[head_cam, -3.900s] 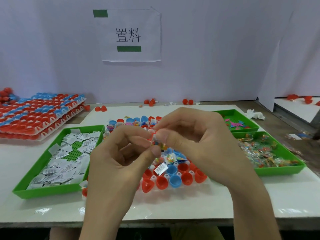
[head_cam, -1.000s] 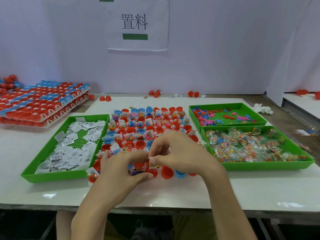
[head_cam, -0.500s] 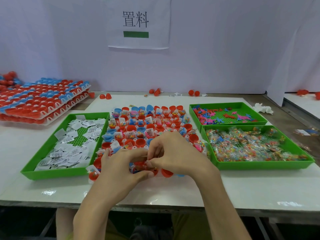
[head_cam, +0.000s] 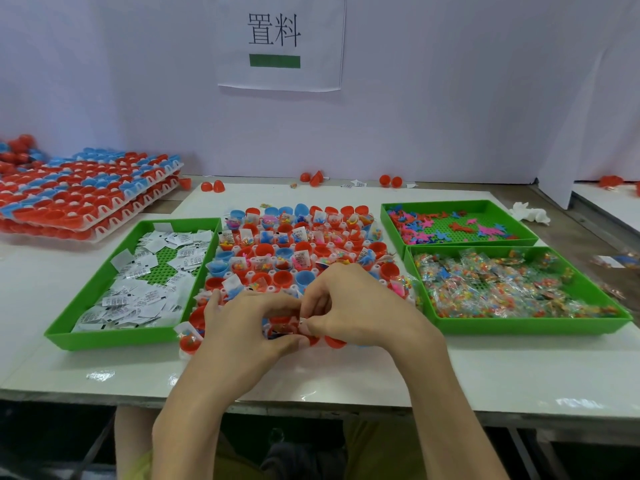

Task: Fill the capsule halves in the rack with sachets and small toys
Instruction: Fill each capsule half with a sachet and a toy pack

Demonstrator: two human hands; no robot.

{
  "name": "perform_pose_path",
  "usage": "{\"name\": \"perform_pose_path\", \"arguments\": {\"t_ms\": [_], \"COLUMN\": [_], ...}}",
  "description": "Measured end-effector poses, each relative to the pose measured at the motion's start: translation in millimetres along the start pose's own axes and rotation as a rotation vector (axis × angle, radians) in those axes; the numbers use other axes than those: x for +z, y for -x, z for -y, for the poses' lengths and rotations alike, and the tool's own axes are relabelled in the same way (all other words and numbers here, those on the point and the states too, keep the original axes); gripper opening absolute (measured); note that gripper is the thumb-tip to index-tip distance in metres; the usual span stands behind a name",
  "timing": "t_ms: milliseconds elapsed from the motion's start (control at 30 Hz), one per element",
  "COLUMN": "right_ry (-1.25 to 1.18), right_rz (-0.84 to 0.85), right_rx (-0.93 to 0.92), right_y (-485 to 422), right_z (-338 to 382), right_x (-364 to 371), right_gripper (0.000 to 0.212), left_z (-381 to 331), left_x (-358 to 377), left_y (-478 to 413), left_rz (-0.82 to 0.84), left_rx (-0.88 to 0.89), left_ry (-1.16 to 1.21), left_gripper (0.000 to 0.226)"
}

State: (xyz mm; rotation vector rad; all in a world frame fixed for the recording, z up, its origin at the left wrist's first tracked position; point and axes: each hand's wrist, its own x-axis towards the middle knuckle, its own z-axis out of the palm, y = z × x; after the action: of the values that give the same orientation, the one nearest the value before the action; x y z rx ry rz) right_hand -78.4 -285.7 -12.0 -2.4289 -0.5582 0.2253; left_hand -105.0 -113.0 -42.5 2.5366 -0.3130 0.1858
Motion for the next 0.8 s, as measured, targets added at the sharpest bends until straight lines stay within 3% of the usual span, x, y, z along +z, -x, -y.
{"name": "perform_pose_path", "arguments": {"t_ms": [500,800], "right_ry": [-0.049,-0.011], "right_rz": [-0.094,-0.055], "right_rx": [-0.039,-0.029], "right_y": [2.9,-2.2], "right_z": [-4.0,-2.9], "right_x": [-9.1,-2.0], "right_gripper": [0.008,0.011], "left_z": [0.5,0.4], "left_x": [1.1,0.5], "left_y": [-0.1,0.0], "left_rz": [-0.008,-0.01], "left_rx": [-0.02,-0.01], "left_ry": [-0.018,-0.019], "left_gripper": [0.032,0.027]}}
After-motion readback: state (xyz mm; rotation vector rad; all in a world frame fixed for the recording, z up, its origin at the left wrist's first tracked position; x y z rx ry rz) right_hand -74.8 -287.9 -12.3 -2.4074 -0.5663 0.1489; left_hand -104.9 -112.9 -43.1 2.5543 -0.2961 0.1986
